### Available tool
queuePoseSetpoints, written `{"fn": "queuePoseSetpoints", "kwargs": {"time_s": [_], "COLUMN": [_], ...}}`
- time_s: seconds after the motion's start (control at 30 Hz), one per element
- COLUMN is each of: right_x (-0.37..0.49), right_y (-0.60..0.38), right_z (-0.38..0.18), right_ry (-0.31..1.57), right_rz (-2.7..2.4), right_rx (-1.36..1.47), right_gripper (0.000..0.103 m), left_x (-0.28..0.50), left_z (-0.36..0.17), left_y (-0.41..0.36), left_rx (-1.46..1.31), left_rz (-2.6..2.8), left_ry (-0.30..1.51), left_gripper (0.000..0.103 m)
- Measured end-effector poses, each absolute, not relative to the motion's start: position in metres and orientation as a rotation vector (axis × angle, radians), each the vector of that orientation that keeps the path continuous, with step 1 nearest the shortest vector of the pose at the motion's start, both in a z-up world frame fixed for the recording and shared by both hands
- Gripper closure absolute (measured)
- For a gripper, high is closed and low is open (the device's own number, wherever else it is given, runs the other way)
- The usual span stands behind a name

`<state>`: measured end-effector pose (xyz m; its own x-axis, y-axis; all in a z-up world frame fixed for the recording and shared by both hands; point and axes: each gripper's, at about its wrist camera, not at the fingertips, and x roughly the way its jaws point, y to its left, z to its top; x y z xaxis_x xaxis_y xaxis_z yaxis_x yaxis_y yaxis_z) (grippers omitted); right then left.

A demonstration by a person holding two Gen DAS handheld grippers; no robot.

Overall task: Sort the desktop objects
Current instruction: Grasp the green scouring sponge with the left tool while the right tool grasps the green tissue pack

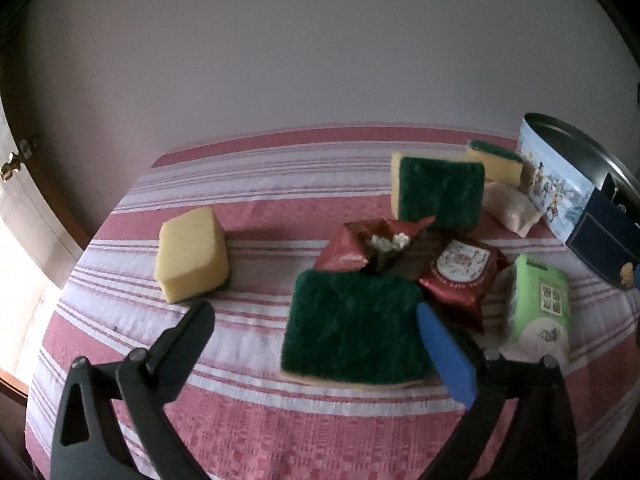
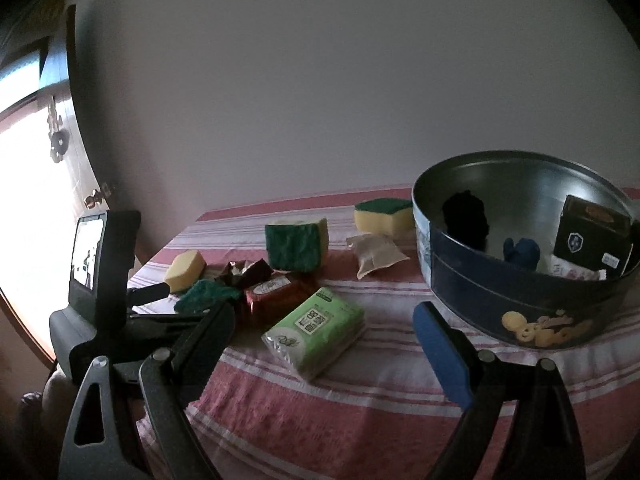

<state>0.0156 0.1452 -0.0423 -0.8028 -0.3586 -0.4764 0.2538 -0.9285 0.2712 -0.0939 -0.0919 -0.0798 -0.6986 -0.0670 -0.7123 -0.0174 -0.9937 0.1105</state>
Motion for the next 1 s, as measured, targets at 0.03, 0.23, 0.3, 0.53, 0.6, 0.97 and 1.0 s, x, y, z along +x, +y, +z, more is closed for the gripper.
{"fn": "queuePoseSetpoints", "kwargs": {"time_s": [0.03,0.23,0.3,0.53,0.6,0.97,1.0], "right_x": [0.014,0.007,0.006,0.002,-0.001,-0.044,-0.049], "right_y": [0.147,0.151,0.151,0.148,0.144,0.092,0.092], "right_z": [-0.044,-0.049,-0.049,-0.051,-0.052,-0.074,-0.077], "right_ry": [-0.292,-0.341,-0.345,-0.335,-0.314,0.102,0.106], "right_rz": [-2.691,-2.67,-2.667,-2.649,-2.616,-2.476,-2.463], "right_rx": [0.778,0.846,0.848,0.866,0.884,1.135,1.15], "right_gripper": [0.01,0.01,0.01,0.01,0.01,0.01,0.01], "left_x": [-0.094,-0.096,-0.097,-0.091,-0.084,-0.05,-0.05], "left_z": [-0.08,-0.093,-0.093,-0.088,-0.081,-0.059,-0.059], "left_y": [-0.093,-0.101,-0.103,-0.121,-0.128,-0.143,-0.141], "left_rx": [1.217,1.422,1.423,1.356,1.286,0.995,1.001], "left_rz": [-2.869,-2.905,-2.905,-2.878,-2.887,-2.908,-2.903], "left_ry": [-0.157,-0.01,0.008,0.129,0.201,0.249,0.254], "left_gripper": [0.001,0.034,0.034,0.036,0.036,0.036,0.036]}}
